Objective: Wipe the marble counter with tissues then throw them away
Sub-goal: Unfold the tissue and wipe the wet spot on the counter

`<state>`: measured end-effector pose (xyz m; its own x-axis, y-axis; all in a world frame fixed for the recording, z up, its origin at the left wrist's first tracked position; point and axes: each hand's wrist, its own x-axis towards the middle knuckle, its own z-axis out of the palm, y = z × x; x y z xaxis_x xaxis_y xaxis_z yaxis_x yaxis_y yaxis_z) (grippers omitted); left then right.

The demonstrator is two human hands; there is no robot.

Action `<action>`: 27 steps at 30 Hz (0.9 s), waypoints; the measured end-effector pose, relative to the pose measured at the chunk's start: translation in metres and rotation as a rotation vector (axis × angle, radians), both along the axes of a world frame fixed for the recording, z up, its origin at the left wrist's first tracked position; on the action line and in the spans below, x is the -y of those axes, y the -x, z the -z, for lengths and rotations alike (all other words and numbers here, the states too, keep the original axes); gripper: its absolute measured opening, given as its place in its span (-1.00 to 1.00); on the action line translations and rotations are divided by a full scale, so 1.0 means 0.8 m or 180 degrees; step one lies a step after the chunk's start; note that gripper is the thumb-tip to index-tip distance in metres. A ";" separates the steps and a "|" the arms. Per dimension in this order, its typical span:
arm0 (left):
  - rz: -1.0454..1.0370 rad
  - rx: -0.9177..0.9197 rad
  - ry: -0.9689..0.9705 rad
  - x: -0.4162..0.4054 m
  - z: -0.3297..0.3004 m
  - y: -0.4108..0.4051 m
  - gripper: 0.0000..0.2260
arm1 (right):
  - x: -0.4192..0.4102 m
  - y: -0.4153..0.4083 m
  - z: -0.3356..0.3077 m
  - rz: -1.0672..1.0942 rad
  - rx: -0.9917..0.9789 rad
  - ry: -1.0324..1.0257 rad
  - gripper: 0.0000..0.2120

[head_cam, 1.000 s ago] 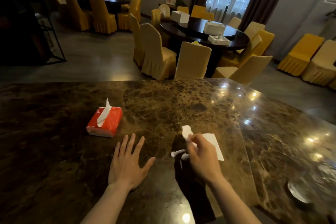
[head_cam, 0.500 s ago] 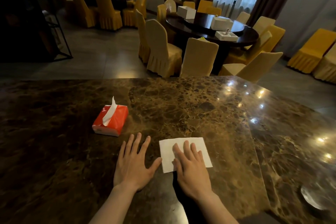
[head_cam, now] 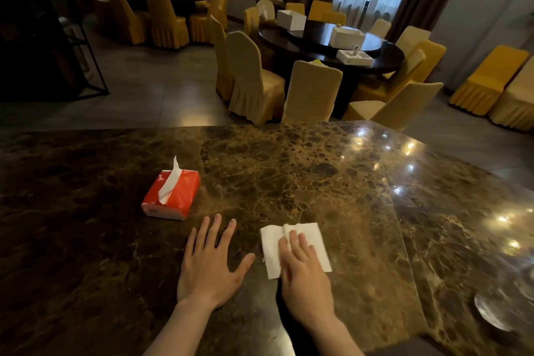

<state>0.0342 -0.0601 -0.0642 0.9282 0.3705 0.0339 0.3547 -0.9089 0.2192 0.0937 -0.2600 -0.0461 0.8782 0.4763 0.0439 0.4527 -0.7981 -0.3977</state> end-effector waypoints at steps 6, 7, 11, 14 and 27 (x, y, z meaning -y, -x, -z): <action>0.0045 0.0022 0.0094 -0.001 -0.003 0.002 -0.19 | 0.032 -0.026 -0.017 0.0465 -0.0049 -0.0056 -0.61; 0.0048 0.0018 0.0098 -0.001 -0.004 0.003 -0.20 | 0.037 -0.029 -0.021 0.0636 -0.0048 -0.0056 -0.61; 0.0091 0.0063 0.0229 -0.003 -0.009 0.004 -0.25 | 0.028 -0.020 -0.025 0.0773 0.0072 -0.0156 -0.79; 0.0128 0.0126 0.0313 -0.004 -0.009 0.006 -0.30 | 0.020 -0.011 -0.026 0.0577 0.0101 -0.0572 -0.80; -0.0075 -0.0056 0.0067 -0.030 -0.004 0.025 -0.24 | 0.007 0.005 -0.004 -0.0133 0.0132 0.0099 -0.52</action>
<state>0.0140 -0.0363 -0.0606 0.9197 0.3926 0.0096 0.3799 -0.8955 0.2317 0.0896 -0.2655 -0.0430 0.8553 0.5142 0.0644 0.5014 -0.7898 -0.3532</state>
